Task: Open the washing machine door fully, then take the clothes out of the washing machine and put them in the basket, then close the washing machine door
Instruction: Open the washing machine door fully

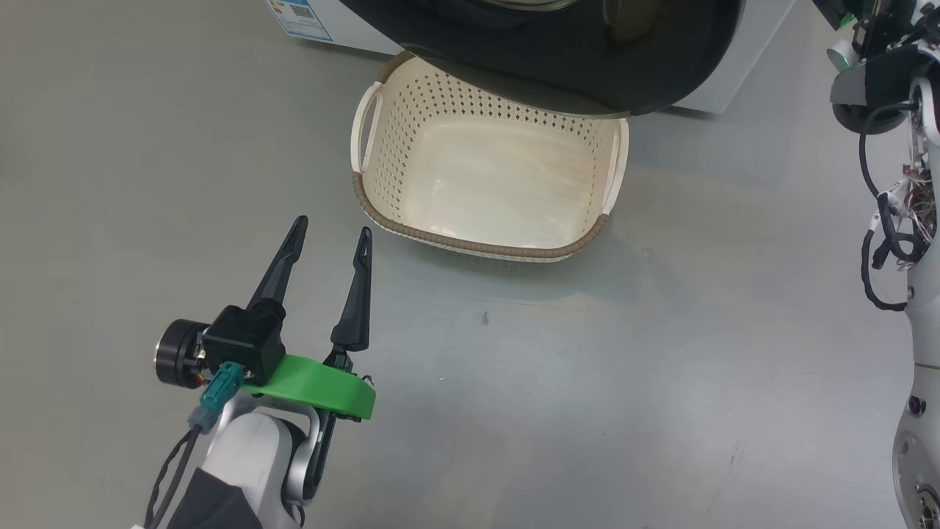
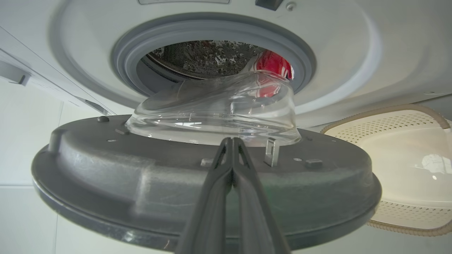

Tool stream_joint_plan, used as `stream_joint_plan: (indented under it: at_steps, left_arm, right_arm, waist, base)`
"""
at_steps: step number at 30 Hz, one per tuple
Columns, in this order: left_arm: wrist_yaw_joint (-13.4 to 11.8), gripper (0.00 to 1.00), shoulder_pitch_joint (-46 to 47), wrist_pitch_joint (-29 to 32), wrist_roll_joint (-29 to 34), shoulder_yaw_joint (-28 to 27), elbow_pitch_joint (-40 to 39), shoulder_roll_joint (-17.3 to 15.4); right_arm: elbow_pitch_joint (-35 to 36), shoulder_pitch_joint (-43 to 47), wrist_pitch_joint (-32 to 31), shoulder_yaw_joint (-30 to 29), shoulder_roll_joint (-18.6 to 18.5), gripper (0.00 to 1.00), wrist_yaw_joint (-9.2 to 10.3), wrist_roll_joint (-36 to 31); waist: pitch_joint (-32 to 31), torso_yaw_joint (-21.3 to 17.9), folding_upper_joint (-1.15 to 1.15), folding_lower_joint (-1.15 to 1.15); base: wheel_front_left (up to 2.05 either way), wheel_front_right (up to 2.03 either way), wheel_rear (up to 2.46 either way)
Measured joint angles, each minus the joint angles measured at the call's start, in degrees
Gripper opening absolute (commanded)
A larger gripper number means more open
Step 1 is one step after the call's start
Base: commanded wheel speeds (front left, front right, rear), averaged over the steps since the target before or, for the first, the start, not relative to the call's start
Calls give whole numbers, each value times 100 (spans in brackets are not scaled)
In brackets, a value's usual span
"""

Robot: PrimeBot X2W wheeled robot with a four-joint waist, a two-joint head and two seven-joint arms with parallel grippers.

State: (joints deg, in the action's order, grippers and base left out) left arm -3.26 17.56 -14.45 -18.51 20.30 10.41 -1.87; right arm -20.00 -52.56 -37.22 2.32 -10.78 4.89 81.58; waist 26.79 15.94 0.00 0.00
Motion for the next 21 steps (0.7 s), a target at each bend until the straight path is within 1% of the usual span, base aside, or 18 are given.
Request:
stream_joint_plan:
  at_steps: [3, 12, 20, 21]
  left_arm:
    - [-4, 100, 1, 0, -14, 1, 0, 0]
    - [-48, 100, 4, 0, -14, 5, 10, 1]
    - [-51, 100, 7, 0, -13, 16, 13, 1]
    - [-51, 100, 7, 0, -13, 21, 14, 1]
  right_arm:
    - [4, -139, -152, -13, 20, 0, 38, 115]
    - [-135, -221, -570, 86, -67, 0, 178, 114]
    - [-298, -290, -803, 125, -70, 0, 193, 167]
    - [-315, -315, -840, 137, -58, 0, 233, 188]
  waist:
    - [-1, 14, 0, 0]
    - [-3, 27, 0, 0]
    - [8, 22, 0, 0]
    - [12, 21, 0, 0]
  base:
    - [0, 0, 0]
    - [0, 0, 0]
    - [0, 0, 0]
    - [0, 0, 0]
